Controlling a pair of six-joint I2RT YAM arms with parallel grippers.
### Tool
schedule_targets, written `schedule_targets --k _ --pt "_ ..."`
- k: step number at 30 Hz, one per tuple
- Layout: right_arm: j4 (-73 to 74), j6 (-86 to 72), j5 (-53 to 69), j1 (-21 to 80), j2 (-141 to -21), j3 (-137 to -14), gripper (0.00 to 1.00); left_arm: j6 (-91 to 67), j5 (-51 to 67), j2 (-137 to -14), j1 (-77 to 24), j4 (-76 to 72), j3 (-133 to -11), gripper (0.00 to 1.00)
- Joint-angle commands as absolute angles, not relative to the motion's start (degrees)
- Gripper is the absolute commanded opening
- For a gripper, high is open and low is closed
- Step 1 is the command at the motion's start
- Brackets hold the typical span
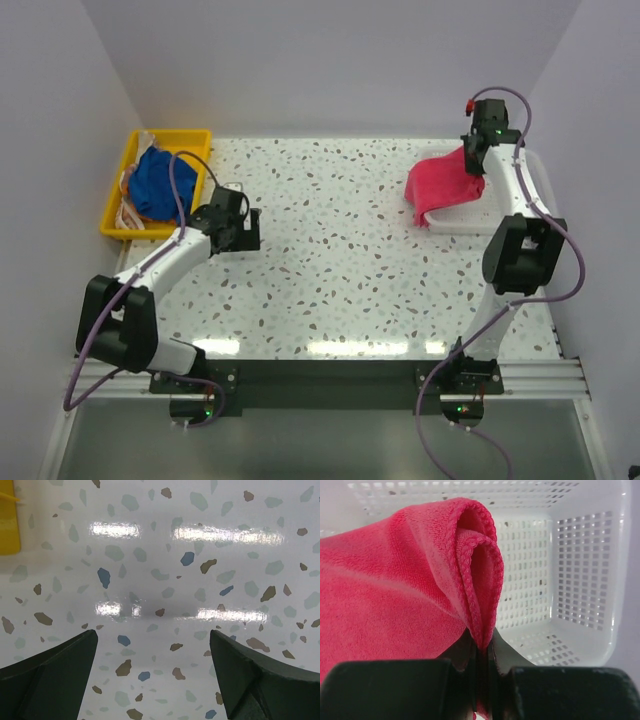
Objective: Fold and stack the towels
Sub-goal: Neatly place the folded towel into the bin
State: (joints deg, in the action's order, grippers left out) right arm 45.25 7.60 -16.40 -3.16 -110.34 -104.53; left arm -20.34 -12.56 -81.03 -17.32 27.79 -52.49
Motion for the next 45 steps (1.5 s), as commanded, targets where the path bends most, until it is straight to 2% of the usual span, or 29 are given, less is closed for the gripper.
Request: schedule_targets --k 1,45 --pt "37.98 10.99 -22.67 -4.57 -111.00 -103.98 0.00 -19.51 -14.41 -81.39 -16.61 25.58 -52.12 1.00" --pt "28.83 10.72 -38.22 -9.14 -124.45 -102.04 0.00 -19.34 -14.24 -86.40 -16.52 24.70 -51.86 1.00"
